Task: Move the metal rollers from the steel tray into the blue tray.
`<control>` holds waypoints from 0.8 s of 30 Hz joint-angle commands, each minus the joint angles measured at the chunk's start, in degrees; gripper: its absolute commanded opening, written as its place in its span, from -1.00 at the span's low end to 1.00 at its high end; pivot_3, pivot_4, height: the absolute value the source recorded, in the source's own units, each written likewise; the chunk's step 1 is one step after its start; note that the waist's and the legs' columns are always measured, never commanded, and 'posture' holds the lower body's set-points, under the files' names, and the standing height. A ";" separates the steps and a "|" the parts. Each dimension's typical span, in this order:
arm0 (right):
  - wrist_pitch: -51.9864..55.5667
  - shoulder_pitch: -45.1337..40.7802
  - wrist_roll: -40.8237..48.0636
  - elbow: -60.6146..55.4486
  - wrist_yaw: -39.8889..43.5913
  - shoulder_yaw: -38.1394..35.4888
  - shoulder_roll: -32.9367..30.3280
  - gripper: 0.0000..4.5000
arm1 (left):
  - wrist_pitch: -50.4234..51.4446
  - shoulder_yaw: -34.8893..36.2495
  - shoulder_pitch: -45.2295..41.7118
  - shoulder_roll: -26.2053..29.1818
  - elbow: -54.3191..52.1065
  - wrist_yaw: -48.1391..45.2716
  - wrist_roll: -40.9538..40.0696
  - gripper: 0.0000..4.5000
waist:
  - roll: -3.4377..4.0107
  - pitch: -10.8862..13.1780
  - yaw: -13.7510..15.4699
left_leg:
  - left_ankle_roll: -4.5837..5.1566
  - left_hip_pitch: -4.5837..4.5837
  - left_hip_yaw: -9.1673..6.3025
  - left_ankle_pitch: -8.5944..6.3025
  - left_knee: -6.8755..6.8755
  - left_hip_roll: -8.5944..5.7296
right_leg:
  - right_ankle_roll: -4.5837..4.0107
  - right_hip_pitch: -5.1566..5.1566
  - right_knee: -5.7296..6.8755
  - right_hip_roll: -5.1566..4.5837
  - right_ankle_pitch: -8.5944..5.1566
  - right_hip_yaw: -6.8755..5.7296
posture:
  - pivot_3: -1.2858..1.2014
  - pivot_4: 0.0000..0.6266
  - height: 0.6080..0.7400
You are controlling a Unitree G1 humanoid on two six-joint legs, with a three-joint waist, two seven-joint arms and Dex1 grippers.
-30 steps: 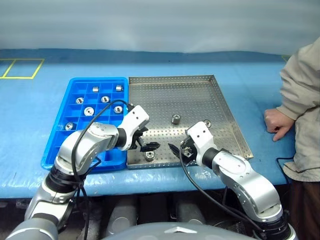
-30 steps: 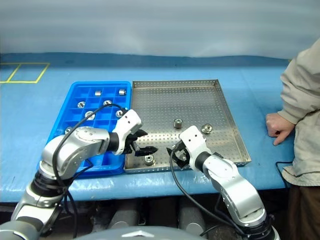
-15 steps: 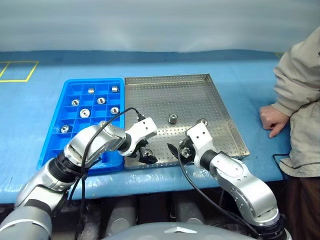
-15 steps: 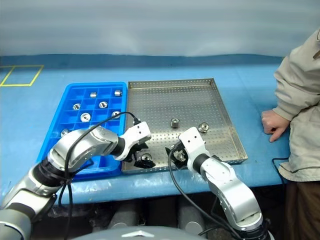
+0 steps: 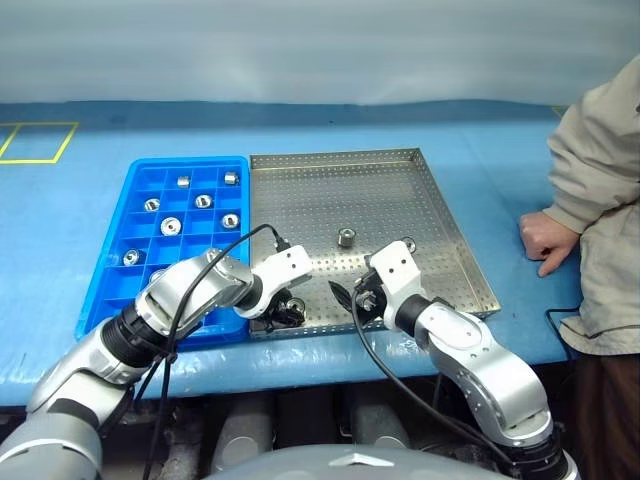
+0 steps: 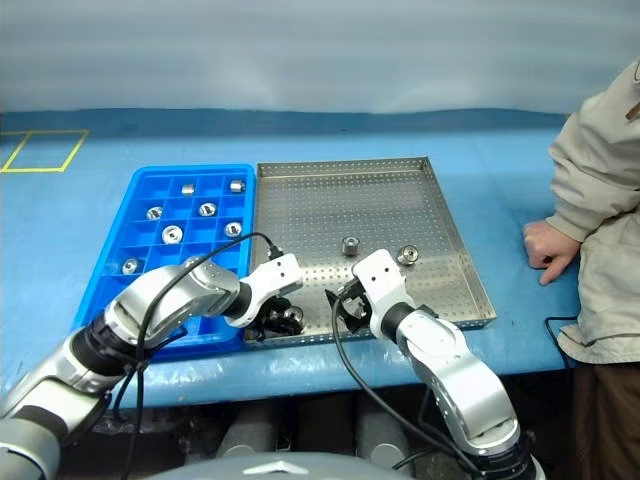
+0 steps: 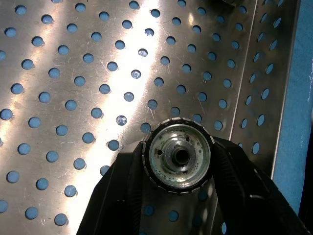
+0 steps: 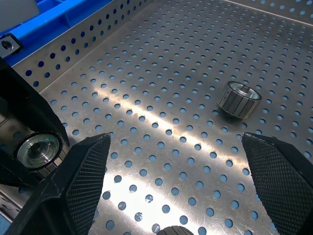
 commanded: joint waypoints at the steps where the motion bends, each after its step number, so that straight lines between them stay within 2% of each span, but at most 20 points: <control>1: -1.91 -1.25 0.00 -0.66 0.46 0.00 0.42 1.00 | 0.96 6.44 0.40 -3.01 -0.95 3.53 -0.17 -0.22 | 0.00 0.00 0.05 | 0.00 -0.02 -0.01 0.00 0.00 0.00 | 0.00 -0.01 0.00 0.00 0.00 0.00 | 0.06 -0.52 1.00; 3: -2.09 -1.50 0.03 -0.42 0.66 0.16 0.54 1.00 | 1.48 10.50 0.53 -5.74 -0.70 6.37 0.12 -0.22 | -0.02 0.01 0.22 | 0.00 -0.04 -0.01 0.00 0.01 -0.01 | 0.02 -0.02 0.00 0.00 0.01 0.00 | 0.08 -0.52 1.00; 5: -2.44 -2.40 0.11 0.37 1.16 0.74 0.70 1.00 | 0.94 18.20 1.29 -11.55 -1.21 12.87 1.74 -0.22 | -0.01 0.01 0.47 | 0.00 -0.06 -0.02 0.00 0.02 -0.01 | 0.03 -0.02 0.00 0.00 0.02 -0.01 | 0.08 -0.52 1.00; 7: -2.85 -3.70 0.33 1.29 2.09 1.63 0.75 1.00 | -0.28 24.63 3.08 -16.73 -4.20 20.31 4.62 -0.22 | -0.02 0.02 0.61 | 0.00 -0.07 -0.03 0.00 0.05 -0.02 | 0.06 -0.01 -0.01 -0.01 0.04 -0.02 | 0.11 -0.52 1.00; 9: -3.18 -5.26 0.42 2.30 3.30 2.61 0.64 1.00 | -2.58 27.91 5.93 -19.80 -8.69 26.09 7.59 -0.22 | -0.02 0.01 0.63 | 0.00 -0.04 -0.03 0.00 0.03 -0.03 | 0.12 0.01 -0.03 0.00 0.08 0.01 | 0.16 -0.52 1.00; 17: -6.18 -13.99 0.50 8.57 10.27 7.20 -0.02 1.00 | -13.30 33.84 23.65 -27.66 -27.00 44.45 19.63 -0.22 | -0.03 0.02 3.62 | -0.05 -0.02 -0.07 0.02 -0.06 -0.04 | -0.02 0.01 -0.03 -0.02 0.33 0.00 | 0.28 -0.52 1.00; 24: -9.10 -18.73 0.26 12.99 15.49 11.74 0.74 1.00 | -17.39 33.06 36.78 -31.66 -33.42 55.16 29.87 -0.22 | -0.06 0.02 8.03 | -0.04 -0.05 -0.14 0.02 -0.01 -0.08 | -0.09 0.07 -0.06 -0.10 0.23 -0.14 | 0.36 -0.52 1.00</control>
